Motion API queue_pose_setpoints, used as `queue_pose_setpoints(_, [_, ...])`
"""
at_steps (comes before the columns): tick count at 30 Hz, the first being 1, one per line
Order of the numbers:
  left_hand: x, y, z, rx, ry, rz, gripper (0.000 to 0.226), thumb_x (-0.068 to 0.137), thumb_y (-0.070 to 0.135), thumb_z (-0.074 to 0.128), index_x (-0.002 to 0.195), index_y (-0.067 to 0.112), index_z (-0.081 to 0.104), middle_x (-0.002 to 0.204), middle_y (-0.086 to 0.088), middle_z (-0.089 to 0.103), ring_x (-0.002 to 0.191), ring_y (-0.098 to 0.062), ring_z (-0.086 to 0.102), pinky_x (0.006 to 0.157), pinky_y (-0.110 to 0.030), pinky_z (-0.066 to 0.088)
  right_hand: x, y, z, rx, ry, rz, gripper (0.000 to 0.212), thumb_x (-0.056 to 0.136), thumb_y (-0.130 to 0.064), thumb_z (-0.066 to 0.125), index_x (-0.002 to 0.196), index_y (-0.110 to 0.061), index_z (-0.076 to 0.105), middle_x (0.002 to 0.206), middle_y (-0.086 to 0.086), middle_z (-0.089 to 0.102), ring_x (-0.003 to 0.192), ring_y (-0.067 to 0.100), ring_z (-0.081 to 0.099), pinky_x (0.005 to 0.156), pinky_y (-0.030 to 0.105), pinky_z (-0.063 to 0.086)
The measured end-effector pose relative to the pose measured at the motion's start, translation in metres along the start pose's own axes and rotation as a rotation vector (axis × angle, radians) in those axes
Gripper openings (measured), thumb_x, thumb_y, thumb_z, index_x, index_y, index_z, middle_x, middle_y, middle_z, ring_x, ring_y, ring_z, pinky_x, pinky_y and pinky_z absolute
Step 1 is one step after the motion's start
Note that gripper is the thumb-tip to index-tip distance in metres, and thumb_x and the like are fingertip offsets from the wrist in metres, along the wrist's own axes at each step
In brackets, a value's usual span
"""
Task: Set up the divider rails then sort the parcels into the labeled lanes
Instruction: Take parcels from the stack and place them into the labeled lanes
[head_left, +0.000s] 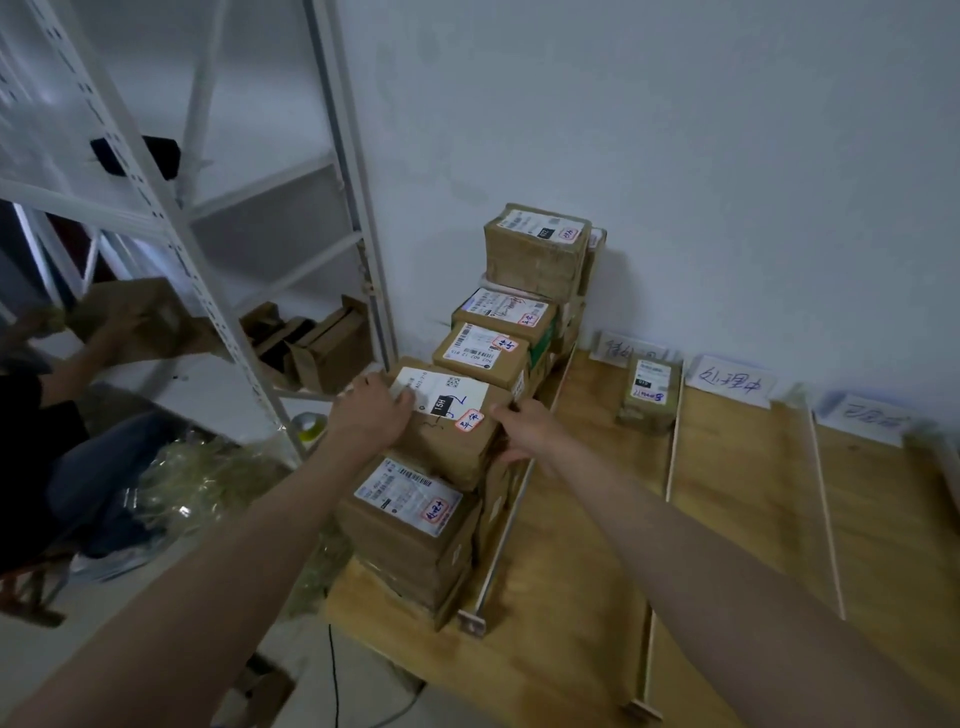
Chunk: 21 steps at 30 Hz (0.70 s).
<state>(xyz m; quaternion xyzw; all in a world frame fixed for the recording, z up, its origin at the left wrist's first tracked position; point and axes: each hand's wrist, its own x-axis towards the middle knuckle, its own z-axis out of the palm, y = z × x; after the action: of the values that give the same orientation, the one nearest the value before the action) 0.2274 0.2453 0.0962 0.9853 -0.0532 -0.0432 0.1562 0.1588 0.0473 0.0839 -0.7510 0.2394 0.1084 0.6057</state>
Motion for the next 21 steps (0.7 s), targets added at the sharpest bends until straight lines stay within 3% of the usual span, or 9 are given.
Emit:
queue_pose_setpoints(8, [-0.013, -0.015, -0.008, -0.08, 0.044, 0.054, 0.066, 0.1, 0.052, 0.038, 0.142, 0.001, 0.035, 0.141, -0.018, 0.041, 0.125, -0.034, 0.047, 0.099, -0.049, 0.043, -0.028, -0.008, 0.004, 0.135, -0.022, 0.01, 0.054, 0.087, -0.036, 0.071, 0.134, -0.014, 0.056, 0.117, 0.008, 0.071, 0.095, 0.024, 0.073, 0.069, 0.036, 0.063])
queue_pose_setpoints(12, [-0.019, -0.017, -0.02, -0.065, 0.07, 0.123, 0.067, 0.099, 0.054, 0.039, 0.143, 0.004, 0.038, 0.141, -0.017, 0.042, 0.123, -0.032, 0.049, 0.101, -0.049, 0.046, -0.051, -0.008, 0.0, 0.145, -0.073, -0.013, 0.067, 0.079, -0.035, 0.083, 0.135, -0.01, 0.055, 0.122, 0.01, 0.069, 0.103, 0.024, 0.07, 0.078, 0.041, 0.062])
queue_pose_setpoints(16, [-0.029, -0.01, -0.031, -0.018, 0.041, 0.214, 0.067, 0.098, 0.056, 0.041, 0.144, 0.007, 0.038, 0.142, -0.016, 0.044, 0.123, -0.031, 0.051, 0.101, -0.047, 0.047, -0.075, -0.006, -0.008, 0.106, -0.09, -0.007, 0.076, 0.074, -0.029, 0.087, 0.136, -0.005, 0.05, 0.129, 0.01, 0.064, 0.112, 0.024, 0.066, 0.078, 0.033, 0.062])
queue_pose_setpoints(21, [-0.041, 0.01, -0.037, 0.031, -0.027, 0.352, 0.065, 0.097, 0.057, 0.042, 0.143, 0.012, 0.042, 0.141, -0.013, 0.046, 0.123, -0.029, 0.051, 0.101, -0.045, 0.047, -0.1, 0.002, -0.029, -0.049, -0.184, 0.057, 0.071, 0.078, -0.032, 0.083, 0.137, -0.008, 0.05, 0.13, 0.01, 0.064, 0.112, 0.022, 0.066, 0.098, 0.038, 0.054])
